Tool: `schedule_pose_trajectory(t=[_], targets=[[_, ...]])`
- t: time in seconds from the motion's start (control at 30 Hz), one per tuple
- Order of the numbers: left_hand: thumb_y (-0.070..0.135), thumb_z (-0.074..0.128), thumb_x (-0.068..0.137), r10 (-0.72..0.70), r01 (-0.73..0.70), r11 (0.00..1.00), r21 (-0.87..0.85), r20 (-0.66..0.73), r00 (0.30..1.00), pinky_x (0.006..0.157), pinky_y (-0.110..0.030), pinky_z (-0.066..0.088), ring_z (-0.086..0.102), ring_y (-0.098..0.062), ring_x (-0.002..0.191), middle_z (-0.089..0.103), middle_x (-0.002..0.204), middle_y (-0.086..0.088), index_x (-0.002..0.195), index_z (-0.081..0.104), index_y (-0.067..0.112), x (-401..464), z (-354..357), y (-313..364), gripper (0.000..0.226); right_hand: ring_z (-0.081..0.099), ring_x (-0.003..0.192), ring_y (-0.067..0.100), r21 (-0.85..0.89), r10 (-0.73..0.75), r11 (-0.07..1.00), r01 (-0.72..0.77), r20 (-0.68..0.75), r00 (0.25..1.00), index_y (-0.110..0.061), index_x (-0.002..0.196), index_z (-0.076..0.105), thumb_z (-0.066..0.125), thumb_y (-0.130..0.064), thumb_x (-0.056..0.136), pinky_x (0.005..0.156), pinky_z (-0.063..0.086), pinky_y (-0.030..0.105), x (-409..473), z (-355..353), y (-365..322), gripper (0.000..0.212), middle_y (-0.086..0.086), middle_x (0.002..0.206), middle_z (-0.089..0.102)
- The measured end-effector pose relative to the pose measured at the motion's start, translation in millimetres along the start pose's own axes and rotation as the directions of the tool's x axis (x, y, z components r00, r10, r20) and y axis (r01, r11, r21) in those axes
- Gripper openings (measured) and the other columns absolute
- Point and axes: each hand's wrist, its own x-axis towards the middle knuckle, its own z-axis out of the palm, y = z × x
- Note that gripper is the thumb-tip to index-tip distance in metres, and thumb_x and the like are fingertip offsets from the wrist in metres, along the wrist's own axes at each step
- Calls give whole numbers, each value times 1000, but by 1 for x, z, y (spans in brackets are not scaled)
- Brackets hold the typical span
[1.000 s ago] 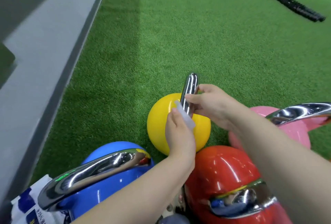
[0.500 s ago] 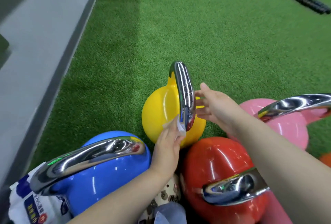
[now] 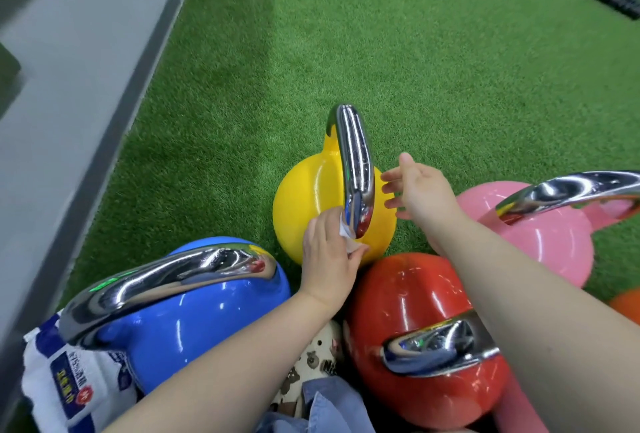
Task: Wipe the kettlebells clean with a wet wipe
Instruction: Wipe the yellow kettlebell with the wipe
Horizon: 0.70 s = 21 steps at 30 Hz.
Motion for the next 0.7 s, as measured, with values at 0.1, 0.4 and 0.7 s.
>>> schedule_pose_trajectory(t=[0.1,0.4,0.7], targets=[[10,89,50,10,-10,1000,23,-8,1000,92,-34,27,39,-23,101,62,102,-22,117,38,9,-6,-1,-6,85,55,62,17,-4,-7,1000,7,-11,1000,-6,94,63,27,-37,101,79,47,38,-1,-1,-1,48,4,82,62],[-13,73,65,-260,267,892,-365,70,963,82,5,30,46,13,89,51,96,16,113,60,13,-8,-20,4,57,54,61,16,-24,-48,999,48,-8,999,-6,93,63,26,-36,101,75,46,34,0,0,-1,49,5,83,62],[45,72,70,-285,361,802,-477,226,931,77,-40,51,61,-23,79,61,81,4,84,49,28,27,-19,33,31,53,58,18,-25,-90,996,90,-10,996,-7,84,61,28,-34,101,71,44,32,2,3,1,46,2,71,59]])
